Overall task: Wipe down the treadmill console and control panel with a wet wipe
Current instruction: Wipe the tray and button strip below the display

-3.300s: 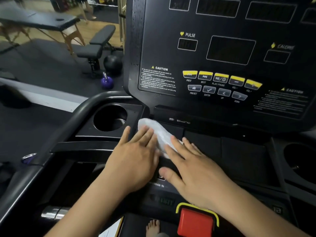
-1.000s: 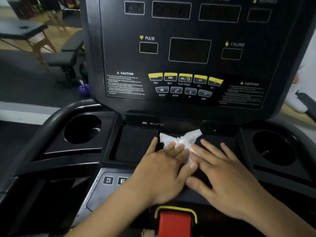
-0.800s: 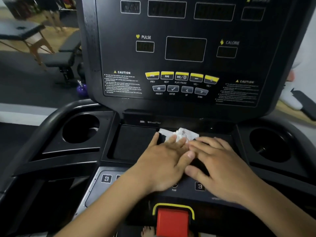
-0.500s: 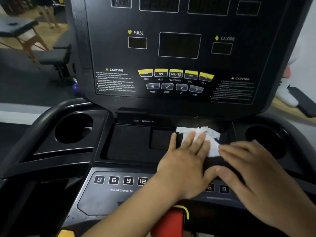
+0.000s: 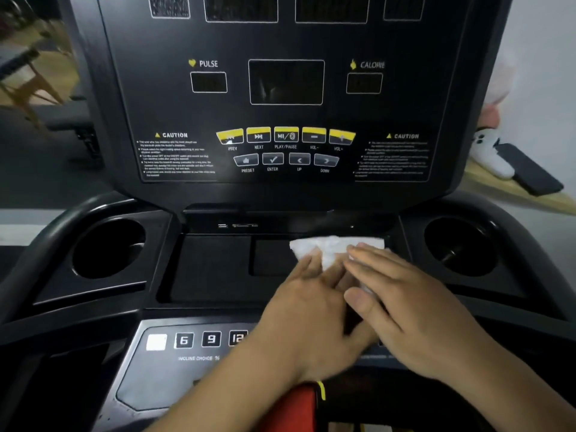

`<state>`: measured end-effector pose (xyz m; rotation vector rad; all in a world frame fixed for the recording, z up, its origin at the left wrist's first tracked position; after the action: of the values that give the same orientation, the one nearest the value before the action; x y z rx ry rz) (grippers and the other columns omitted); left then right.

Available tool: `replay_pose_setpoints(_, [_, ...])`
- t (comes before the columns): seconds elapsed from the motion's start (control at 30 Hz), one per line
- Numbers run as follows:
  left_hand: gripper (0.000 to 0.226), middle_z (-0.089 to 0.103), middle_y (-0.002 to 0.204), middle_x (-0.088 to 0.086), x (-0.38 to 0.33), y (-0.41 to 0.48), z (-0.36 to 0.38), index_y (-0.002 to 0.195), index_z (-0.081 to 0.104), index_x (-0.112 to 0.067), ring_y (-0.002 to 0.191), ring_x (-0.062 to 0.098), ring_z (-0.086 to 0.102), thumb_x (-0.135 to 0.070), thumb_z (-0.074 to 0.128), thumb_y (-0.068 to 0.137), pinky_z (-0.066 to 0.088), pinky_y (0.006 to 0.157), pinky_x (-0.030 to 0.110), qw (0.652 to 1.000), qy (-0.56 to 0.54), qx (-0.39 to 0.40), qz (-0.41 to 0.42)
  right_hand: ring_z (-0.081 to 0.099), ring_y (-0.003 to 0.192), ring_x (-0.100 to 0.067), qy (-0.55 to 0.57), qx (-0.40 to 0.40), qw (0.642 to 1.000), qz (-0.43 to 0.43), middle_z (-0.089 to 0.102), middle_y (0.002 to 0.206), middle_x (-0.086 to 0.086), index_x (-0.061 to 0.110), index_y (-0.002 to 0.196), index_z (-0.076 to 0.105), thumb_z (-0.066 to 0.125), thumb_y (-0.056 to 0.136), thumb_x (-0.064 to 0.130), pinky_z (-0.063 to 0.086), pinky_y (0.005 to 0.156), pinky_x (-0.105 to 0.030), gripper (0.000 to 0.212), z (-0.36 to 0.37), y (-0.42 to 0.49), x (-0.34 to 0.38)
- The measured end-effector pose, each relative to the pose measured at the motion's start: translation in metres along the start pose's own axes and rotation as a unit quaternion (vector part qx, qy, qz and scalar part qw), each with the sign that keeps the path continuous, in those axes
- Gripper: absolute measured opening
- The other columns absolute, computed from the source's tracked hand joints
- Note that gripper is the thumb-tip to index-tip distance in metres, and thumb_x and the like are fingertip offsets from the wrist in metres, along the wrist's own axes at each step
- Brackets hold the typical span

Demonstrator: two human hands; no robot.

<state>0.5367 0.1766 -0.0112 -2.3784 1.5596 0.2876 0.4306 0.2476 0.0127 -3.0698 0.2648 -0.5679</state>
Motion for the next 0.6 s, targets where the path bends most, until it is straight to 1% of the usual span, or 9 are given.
replay_pose_setpoints(0.07, [0.073,0.017,0.165,-0.004,0.008,-0.007,0.001,0.159,0.008,-0.03,0.153,0.026,0.012,-0.065,0.022,0.096,0.009,0.124,0.039,1.0,0.001,0.004,0.001,-0.004,0.145,0.009,0.002,0.05,0.999,0.013,0.009,0.161,0.018,0.032,0.154,0.019,-0.016,0.077,0.082,0.007,0.122,-0.025,0.099,0.009,0.005,-0.005])
replay_pose_setpoints(0.13, [0.073,0.018,0.165,-0.005,0.016,0.002,-0.002,0.159,0.007,-0.03,0.152,0.024,0.017,-0.064,0.014,0.094,0.009,0.123,0.044,0.999,0.039,-0.002,-0.008,-0.016,0.144,0.008,-0.03,0.074,0.997,0.015,-0.004,0.162,0.017,0.032,0.155,0.003,-0.023,0.074,0.078,-0.002,0.122,-0.027,0.096,0.015,0.013,-0.009])
replay_pose_setpoints(0.2, [0.075,0.02,0.165,-0.005,0.018,0.011,-0.002,0.158,0.007,-0.031,0.15,0.028,0.022,-0.062,0.005,0.09,0.007,0.123,0.049,0.998,0.061,-0.006,-0.024,-0.019,0.144,0.005,-0.07,0.077,0.994,0.023,-0.009,0.161,0.016,0.031,0.154,-0.004,-0.027,0.073,0.075,-0.008,0.122,-0.033,0.095,0.012,0.018,-0.009])
replay_pose_setpoints(0.3, [0.071,0.022,0.164,-0.006,0.008,-0.004,-0.001,0.157,0.016,-0.035,0.147,0.031,0.026,-0.062,0.009,0.092,0.003,0.123,0.048,0.999,0.037,0.006,-0.003,-0.005,0.148,0.0,-0.124,0.088,0.988,0.007,-0.001,0.16,0.015,0.029,0.155,0.007,-0.025,0.078,0.076,-0.008,0.121,-0.043,0.095,0.006,-0.001,-0.007])
replay_pose_setpoints(0.4, [0.069,0.017,0.164,-0.012,0.011,-0.022,-0.005,0.153,0.022,-0.045,0.149,0.024,0.023,-0.069,0.01,0.09,-0.002,0.124,0.045,1.0,-0.008,0.028,-0.006,0.03,0.144,-0.01,-0.141,0.066,0.988,-0.008,0.038,0.154,0.004,0.022,0.145,0.045,0.008,0.097,0.07,0.006,0.114,-0.051,0.077,0.004,-0.028,-0.011])
replay_pose_setpoints(0.43, [0.07,0.013,0.165,-0.013,0.016,-0.018,-0.004,0.153,0.019,-0.046,0.151,0.019,0.019,-0.07,0.006,0.088,-0.003,0.124,0.045,0.999,-0.019,0.032,-0.016,0.029,0.144,-0.01,-0.142,0.08,0.987,0.003,0.038,0.154,0.004,0.023,0.144,0.046,0.006,0.096,0.07,0.004,0.115,-0.052,0.078,0.002,-0.026,-0.014])
replay_pose_setpoints(0.5, [0.074,0.01,0.166,-0.013,0.023,-0.001,-0.003,0.155,0.016,-0.043,0.152,0.015,0.016,-0.065,-0.003,0.086,0.0,0.124,0.046,0.999,-0.025,0.026,-0.035,0.008,0.147,-0.004,-0.136,0.091,0.986,0.03,0.019,0.16,0.009,0.029,0.151,0.032,-0.017,0.083,0.077,-0.008,0.119,-0.052,0.097,0.001,-0.011,-0.02])
replay_pose_setpoints(0.53, [0.076,0.012,0.166,-0.01,0.024,0.007,-0.003,0.156,0.017,-0.039,0.151,0.017,0.019,-0.06,-0.004,0.086,0.003,0.124,0.047,0.999,-0.004,0.016,-0.04,0.001,0.147,-0.002,-0.141,0.088,0.985,0.043,0.011,0.162,0.01,0.03,0.153,0.025,-0.027,0.075,0.078,-0.012,0.118,-0.054,0.105,0.001,-0.002,-0.022])
replay_pose_setpoints(0.6, [0.076,0.023,0.164,-0.002,0.02,0.014,-0.006,0.155,0.026,-0.031,0.145,0.023,0.033,-0.051,-0.002,0.087,0.009,0.122,0.047,0.998,0.041,0.004,-0.039,0.0,0.148,-0.004,-0.163,0.082,0.982,0.052,0.008,0.163,0.008,0.028,0.154,0.022,-0.028,0.072,0.077,-0.013,0.118,-0.055,0.108,-0.003,0.01,-0.02])
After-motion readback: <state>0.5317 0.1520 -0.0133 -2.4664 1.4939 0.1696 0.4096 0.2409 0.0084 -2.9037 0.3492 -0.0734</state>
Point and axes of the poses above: each hand's wrist, its own y-axis towards the middle knuckle, its own z-axis out of the palm, x = y × z, the point moved 4 cm from there along y, towards the middle knuckle
